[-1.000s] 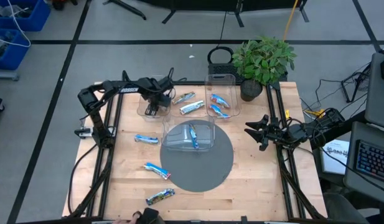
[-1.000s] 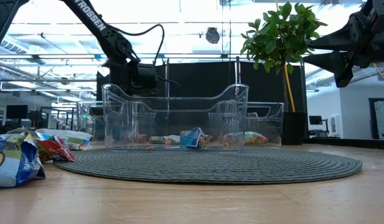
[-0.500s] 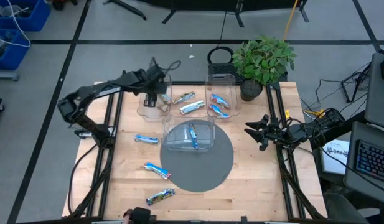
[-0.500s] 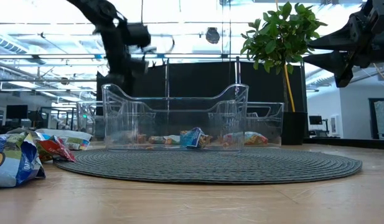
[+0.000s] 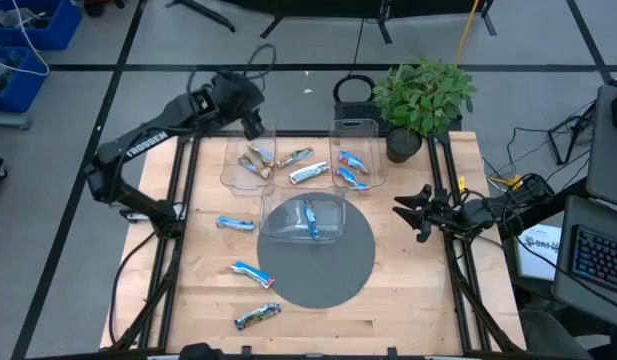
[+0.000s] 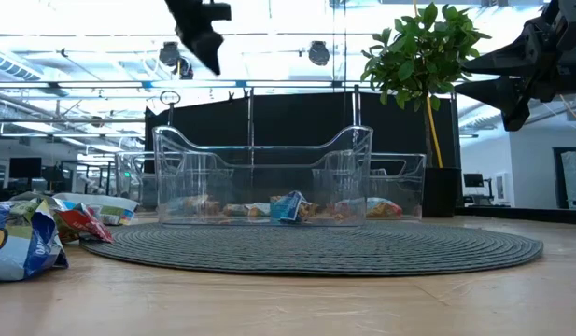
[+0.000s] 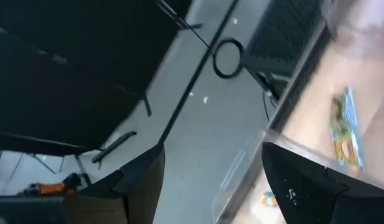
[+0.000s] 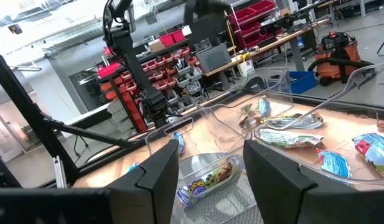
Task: Pick and place Granola Bars by type
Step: Put the yellow granola bar into the top left transparent bin
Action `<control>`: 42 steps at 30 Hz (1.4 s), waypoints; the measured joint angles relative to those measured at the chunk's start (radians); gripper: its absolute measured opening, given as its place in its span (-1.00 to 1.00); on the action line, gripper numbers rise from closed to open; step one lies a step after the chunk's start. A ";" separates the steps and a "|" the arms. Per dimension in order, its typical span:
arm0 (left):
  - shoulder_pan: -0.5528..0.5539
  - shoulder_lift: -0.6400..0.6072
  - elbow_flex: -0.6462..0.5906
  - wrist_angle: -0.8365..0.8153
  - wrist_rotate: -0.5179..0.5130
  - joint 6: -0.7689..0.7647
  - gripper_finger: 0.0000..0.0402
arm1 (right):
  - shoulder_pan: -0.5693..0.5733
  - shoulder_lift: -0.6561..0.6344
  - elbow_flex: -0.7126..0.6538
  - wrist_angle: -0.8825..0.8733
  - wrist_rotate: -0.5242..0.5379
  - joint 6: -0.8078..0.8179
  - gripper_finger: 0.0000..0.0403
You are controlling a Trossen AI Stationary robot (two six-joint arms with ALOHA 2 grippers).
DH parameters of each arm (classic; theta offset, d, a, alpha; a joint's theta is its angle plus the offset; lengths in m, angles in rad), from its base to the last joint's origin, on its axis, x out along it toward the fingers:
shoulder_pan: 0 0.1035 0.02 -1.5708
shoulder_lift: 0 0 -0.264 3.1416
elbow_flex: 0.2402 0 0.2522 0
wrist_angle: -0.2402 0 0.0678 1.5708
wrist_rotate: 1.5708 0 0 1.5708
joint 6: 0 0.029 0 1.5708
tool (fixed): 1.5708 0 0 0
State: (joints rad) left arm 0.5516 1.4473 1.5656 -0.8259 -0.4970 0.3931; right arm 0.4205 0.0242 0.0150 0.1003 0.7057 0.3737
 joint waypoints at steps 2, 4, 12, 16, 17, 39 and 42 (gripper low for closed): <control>-0.012 0.019 0.069 -0.039 -0.017 -0.050 0.34 | 0.000 0.000 0.000 0.000 0.000 0.000 -0.15; -0.019 0.039 0.138 -0.076 -0.028 -0.115 0.34 | 0.000 0.000 0.000 0.000 0.000 0.000 -0.15; -0.025 0.168 0.429 -0.304 0.010 -0.399 0.34 | 0.000 0.000 0.000 0.000 0.000 0.000 -0.15; -0.025 0.265 0.570 -0.437 0.104 -0.528 0.34 | 0.000 0.000 0.000 0.000 0.000 0.000 -0.15; -0.025 0.290 0.599 -0.467 0.137 -0.555 0.34 | 0.000 0.000 0.000 0.000 0.000 0.000 -0.15; -0.022 0.531 0.666 -0.532 0.322 -0.531 0.34 | 0.000 0.000 0.000 0.000 0.000 0.000 -0.15; -0.015 0.557 0.666 -0.532 0.323 -0.526 0.34 | 0.000 0.000 0.000 0.000 0.000 0.000 -0.15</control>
State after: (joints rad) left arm 0.5370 2.0044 2.2311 -1.3582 -0.1738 -0.1331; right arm 0.4204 0.0242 0.0150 0.1001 0.7059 0.3735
